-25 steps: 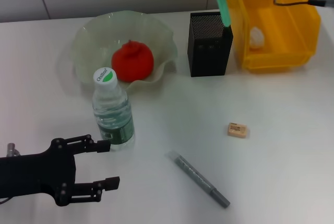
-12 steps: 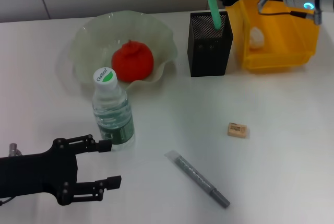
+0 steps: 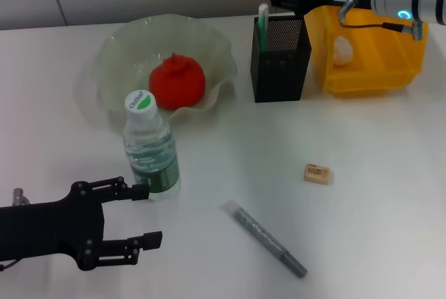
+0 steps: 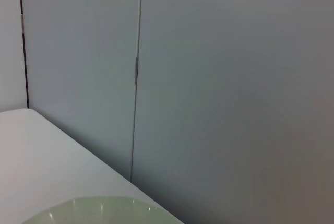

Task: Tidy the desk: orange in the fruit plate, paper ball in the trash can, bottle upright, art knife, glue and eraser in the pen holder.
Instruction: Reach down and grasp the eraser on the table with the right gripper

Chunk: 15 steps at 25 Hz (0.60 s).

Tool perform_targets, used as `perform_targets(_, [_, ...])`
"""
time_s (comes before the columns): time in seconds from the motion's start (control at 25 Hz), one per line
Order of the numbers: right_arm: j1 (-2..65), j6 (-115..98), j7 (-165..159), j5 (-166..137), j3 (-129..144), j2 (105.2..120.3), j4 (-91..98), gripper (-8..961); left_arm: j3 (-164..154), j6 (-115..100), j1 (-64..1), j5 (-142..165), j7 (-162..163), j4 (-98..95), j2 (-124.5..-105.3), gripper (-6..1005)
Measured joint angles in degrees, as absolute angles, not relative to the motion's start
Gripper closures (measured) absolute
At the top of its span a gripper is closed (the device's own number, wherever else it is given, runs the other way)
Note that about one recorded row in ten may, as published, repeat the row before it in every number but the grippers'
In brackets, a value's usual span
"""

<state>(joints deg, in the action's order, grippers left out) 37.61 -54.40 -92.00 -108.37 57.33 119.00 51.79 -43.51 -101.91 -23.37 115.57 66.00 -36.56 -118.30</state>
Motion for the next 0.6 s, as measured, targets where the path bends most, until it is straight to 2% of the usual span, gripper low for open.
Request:
perform_targets(0.16, [36.9,-55.1,-94.5,-108.7,57.3,119.00,53.8,397,-43.5,-101.9,-23.5,115.6,66.0,-36.6,-118.30,215])
perform_targets(0.4, [35.7,-63.9,-110.0,-120.0,57.3,118.91,65.3,381,-43.5,-101.9,-23.7,115.6,66.0,-36.6,-118.27,215])
perform_targets(0.6, [38.3,-79.6,-126.5,-135.5,58.8,118.79,75.7,368,-43.5,-101.9,-23.9,115.6,66.0,-36.6,-118.22,214])
